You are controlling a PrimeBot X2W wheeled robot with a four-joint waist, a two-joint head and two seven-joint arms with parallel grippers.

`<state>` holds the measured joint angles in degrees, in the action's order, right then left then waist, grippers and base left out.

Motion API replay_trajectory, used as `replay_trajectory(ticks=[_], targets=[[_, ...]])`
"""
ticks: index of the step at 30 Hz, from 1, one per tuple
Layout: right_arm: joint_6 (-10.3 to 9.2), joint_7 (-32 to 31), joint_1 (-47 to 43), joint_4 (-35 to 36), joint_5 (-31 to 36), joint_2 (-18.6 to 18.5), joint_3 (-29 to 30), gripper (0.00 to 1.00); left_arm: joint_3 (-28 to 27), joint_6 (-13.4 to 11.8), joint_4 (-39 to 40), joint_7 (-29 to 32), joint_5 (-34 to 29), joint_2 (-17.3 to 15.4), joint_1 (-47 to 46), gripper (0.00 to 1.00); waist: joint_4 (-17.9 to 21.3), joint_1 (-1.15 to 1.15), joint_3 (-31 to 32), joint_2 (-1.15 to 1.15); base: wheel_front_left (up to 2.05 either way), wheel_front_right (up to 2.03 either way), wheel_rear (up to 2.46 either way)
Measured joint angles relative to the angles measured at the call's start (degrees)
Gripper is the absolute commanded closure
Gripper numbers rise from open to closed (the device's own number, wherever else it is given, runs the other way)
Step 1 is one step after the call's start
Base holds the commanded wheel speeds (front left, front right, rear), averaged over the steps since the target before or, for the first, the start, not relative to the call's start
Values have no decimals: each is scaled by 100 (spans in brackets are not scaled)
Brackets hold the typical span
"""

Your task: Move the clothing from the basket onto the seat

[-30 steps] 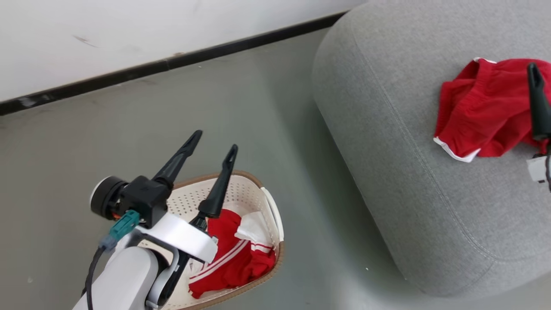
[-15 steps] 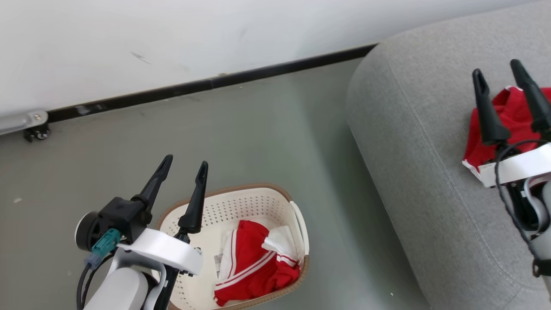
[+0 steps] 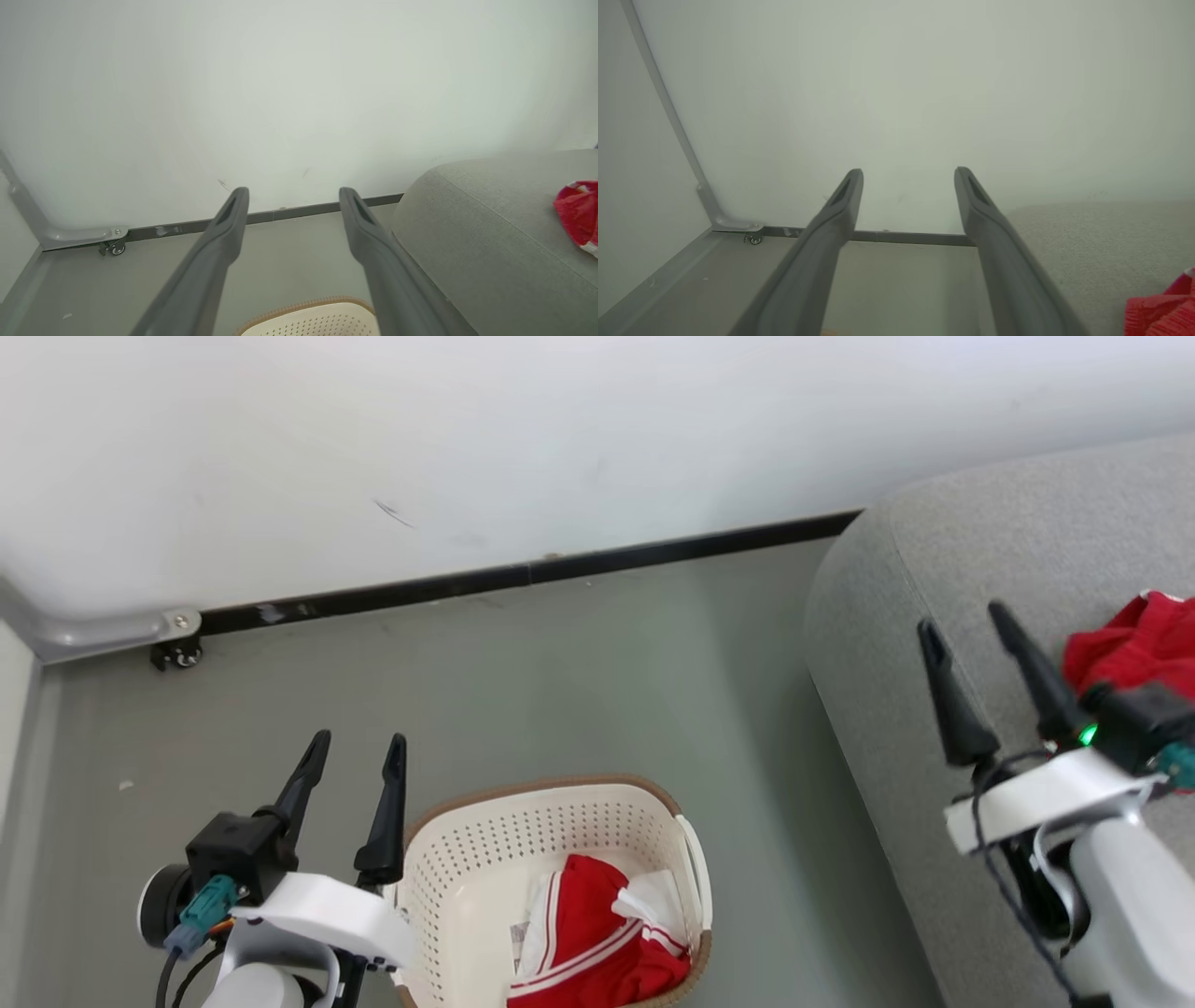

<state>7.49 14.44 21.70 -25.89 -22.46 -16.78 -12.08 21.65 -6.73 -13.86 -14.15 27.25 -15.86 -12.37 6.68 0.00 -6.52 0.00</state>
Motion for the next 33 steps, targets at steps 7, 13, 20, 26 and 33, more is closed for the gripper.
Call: replay_trajectory(ticks=[7,13,20,26,33], targets=[[0,0,-480,-96,152,238,53,0,-181,-180,-37,0,-182,24,220,0,-164,0,253,0,0,0,0],[0,0,-848,-131,269,446,103,0,-313,-309,-19,0,-283,125,452,0,-264,0,449,0,0,0,0],[0,0,-1184,-56,537,630,220,0,-420,-389,4,0,-391,154,700,0,-345,0,644,0,0,0,0],[0,0,-1469,9,706,806,414,0,-519,-495,52,0,-482,166,922,0,-384,0,785,0,0,0,0],[0,0,-1742,152,951,991,686,0,-690,-591,105,0,-597,175,1095,0,-380,0,920,0,0,0,0]])
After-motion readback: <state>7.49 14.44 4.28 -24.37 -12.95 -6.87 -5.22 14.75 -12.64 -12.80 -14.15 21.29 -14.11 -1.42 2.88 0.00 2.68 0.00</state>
